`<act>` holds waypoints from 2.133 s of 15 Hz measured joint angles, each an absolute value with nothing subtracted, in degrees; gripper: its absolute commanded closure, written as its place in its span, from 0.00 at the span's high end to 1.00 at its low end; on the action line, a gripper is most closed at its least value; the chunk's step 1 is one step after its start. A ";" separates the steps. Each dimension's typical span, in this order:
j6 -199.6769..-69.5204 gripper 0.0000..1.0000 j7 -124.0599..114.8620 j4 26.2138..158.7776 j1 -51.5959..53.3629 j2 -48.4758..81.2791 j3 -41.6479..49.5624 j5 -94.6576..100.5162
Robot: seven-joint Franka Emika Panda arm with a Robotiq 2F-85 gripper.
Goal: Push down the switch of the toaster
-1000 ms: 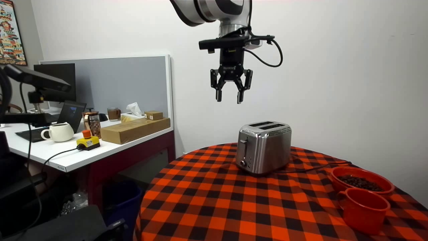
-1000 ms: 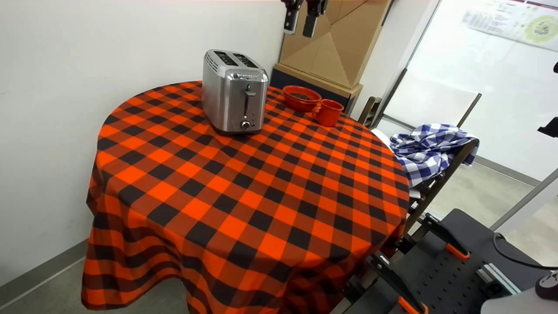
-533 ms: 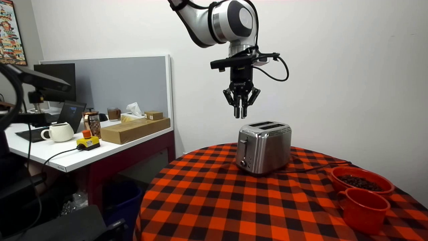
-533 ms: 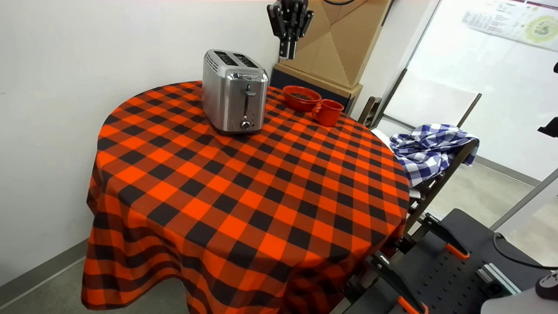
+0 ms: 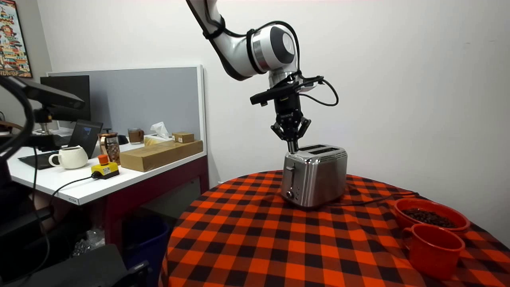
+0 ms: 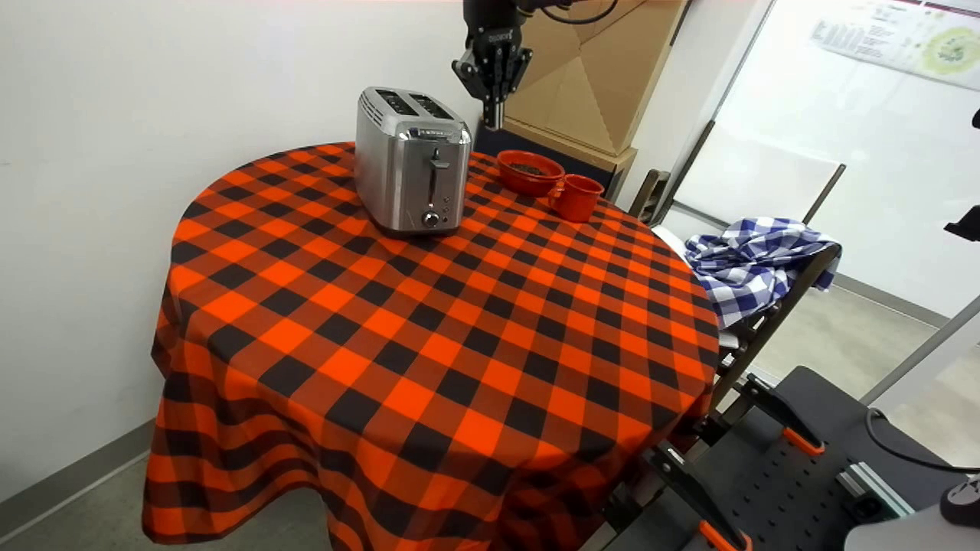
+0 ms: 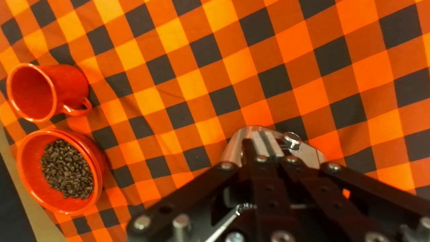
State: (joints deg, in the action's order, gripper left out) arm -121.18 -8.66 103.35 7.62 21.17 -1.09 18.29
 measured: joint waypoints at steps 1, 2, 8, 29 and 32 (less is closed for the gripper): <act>-122.34 0.00 -8.94 103.35 7.88 21.52 -1.15 18.31; -123.70 0.00 -8.94 103.36 8.03 21.86 -1.30 18.28; -131.93 0.00 -7.48 103.38 8.05 24.50 -2.89 17.08; -145.77 0.00 -3.98 101.73 7.53 36.59 0.79 17.61; -146.91 0.00 -3.10 101.75 6.75 36.87 1.15 17.51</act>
